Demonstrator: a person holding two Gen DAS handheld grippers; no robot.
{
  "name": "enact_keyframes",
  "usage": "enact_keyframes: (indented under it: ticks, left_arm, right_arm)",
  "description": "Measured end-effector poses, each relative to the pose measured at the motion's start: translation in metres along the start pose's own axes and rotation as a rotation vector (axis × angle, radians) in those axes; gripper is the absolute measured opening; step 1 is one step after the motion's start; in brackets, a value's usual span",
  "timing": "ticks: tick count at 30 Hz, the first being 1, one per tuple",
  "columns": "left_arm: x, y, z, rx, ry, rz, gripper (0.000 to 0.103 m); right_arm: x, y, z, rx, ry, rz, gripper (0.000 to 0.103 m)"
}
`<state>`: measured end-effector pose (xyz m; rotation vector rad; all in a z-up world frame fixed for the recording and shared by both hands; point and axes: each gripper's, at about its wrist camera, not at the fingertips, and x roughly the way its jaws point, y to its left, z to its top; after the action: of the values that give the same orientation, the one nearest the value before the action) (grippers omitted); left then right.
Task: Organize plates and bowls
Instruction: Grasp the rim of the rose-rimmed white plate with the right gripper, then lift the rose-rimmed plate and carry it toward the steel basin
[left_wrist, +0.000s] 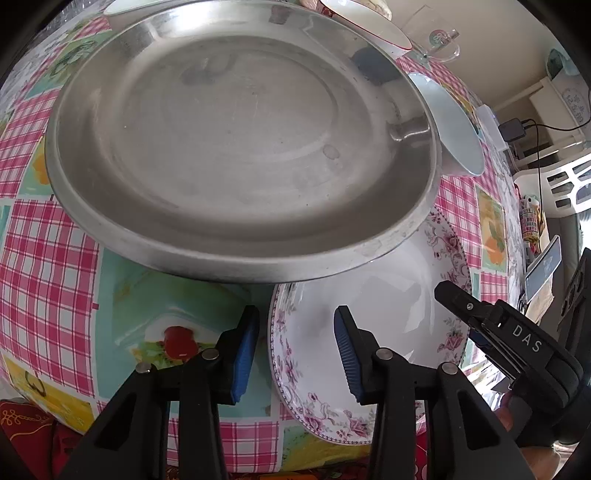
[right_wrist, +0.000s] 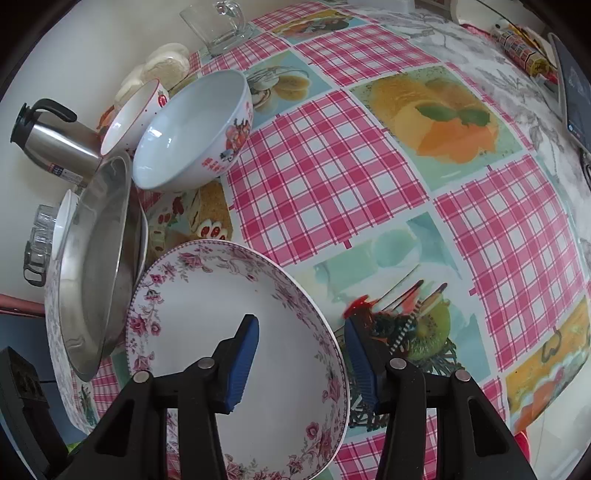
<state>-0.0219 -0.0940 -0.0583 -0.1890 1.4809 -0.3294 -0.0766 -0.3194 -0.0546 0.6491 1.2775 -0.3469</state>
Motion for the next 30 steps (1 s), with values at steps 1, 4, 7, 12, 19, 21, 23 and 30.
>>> enact_keyframes:
  ticks: [1,4,7,12,19,21,23,30]
  left_arm:
    - [0.002,0.0,0.001,-0.005,0.001,-0.009,0.032]
    - [0.006,-0.003,0.0,-0.005,0.0,-0.002,0.029]
    - [0.009,-0.007,-0.003,0.007,0.001,-0.003,0.023]
    - [0.014,-0.022,-0.007,0.048,0.017,-0.026,0.018]
    - [0.021,-0.033,-0.007,0.058,0.007,-0.043,0.018]
    - [0.021,-0.033,-0.006,0.053,0.003,-0.045,0.018]
    - [0.024,-0.034,-0.006,0.052,-0.002,-0.044,0.018]
    - [0.024,-0.044,-0.006,0.074,-0.022,-0.069,0.017]
  right_arm:
    - [0.001,-0.002,-0.001,0.005,-0.001,0.004,0.042]
    - [-0.002,-0.006,-0.003,0.009,-0.003,0.016,0.037]
    - [-0.006,-0.014,-0.002,0.02,-0.005,0.017,0.033]
    - [-0.018,-0.039,0.002,0.054,-0.025,-0.025,0.032]
    - [-0.03,-0.082,0.008,0.107,-0.033,0.015,0.027]
    - [-0.032,-0.089,0.008,0.105,-0.035,0.025,0.027]
    - [-0.035,-0.092,0.008,0.098,-0.036,0.025,0.027]
    - [-0.043,-0.09,0.004,0.101,-0.054,-0.007,0.023]
